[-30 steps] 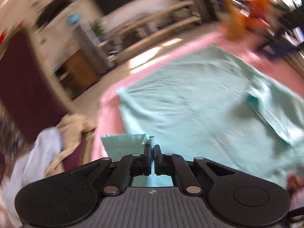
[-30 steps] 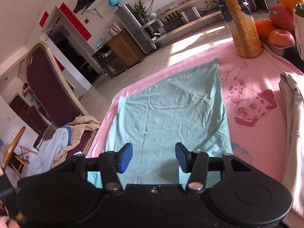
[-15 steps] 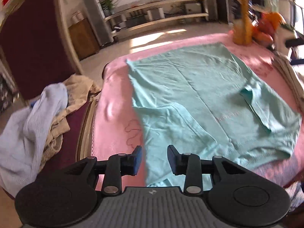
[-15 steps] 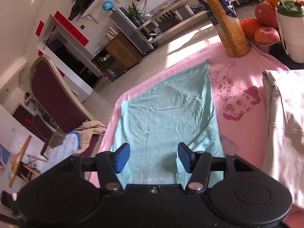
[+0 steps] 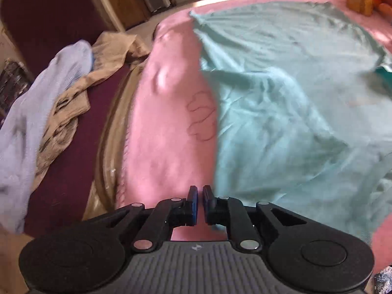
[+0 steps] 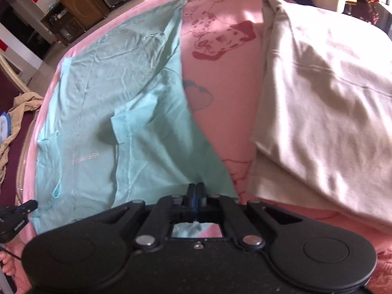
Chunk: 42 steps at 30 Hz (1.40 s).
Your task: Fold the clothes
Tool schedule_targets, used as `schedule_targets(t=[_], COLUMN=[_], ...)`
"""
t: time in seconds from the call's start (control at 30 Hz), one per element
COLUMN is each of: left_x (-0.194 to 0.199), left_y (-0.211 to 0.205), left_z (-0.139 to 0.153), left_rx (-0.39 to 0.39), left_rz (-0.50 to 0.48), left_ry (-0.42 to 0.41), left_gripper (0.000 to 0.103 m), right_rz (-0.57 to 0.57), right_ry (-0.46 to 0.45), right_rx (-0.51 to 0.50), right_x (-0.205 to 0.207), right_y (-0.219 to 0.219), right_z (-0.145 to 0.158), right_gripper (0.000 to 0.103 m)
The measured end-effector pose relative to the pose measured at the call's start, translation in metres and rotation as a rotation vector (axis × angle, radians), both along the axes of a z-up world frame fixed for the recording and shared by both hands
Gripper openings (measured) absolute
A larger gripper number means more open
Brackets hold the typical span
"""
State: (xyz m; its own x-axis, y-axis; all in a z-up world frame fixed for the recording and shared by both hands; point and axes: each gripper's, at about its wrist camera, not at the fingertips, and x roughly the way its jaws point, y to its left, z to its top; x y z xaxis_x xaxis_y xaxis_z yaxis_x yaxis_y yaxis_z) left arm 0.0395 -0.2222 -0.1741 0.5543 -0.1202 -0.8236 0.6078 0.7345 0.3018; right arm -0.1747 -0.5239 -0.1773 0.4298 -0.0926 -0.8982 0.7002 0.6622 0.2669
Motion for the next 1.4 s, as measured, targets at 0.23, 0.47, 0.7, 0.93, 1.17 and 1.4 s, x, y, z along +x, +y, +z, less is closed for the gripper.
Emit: schedule_targets(t=[0.23,0.47,0.7,0.93,1.17,1.4], left_x=[-0.001,0.013,0.053,0.075,0.11,0.089], left_y=[0.027,-0.002,-0.037,-0.052,-0.055,-0.043], left_z=[0.046,0.102,0.057,0.027,0.001,0.024], left_rx=[-0.225,-0.317,-0.325,-0.396,-0.447,-0.404], left_rz=[0.015,-0.095,-0.128,-0.164,-0.036,0.042], left_ry=[-0.003,-0.071,0.013,0.13,0.26,0.089], left_gripper=[0.013,0.022,0.015,0.007,0.013,0.018], right_rz=[-0.024,0.129,0.071,0.011,-0.12,-0.227], right_ry=[-0.209,-0.415,-0.382,-0.235,-0.252,-0.286], right_rx=[0.014,-0.131,-0.009,0.008,0.018,0.067], right_x=[-0.011,0.026,0.068,0.073,0.068,0.059], right_y=[-0.006,-0.007,-0.049,-0.056,-0.073,-0.085], right_z=[0.045,0.119,0.06,0.016,0.007,0.003], right_gripper=[0.008,0.008,0.009,0.009,0.007,0.012])
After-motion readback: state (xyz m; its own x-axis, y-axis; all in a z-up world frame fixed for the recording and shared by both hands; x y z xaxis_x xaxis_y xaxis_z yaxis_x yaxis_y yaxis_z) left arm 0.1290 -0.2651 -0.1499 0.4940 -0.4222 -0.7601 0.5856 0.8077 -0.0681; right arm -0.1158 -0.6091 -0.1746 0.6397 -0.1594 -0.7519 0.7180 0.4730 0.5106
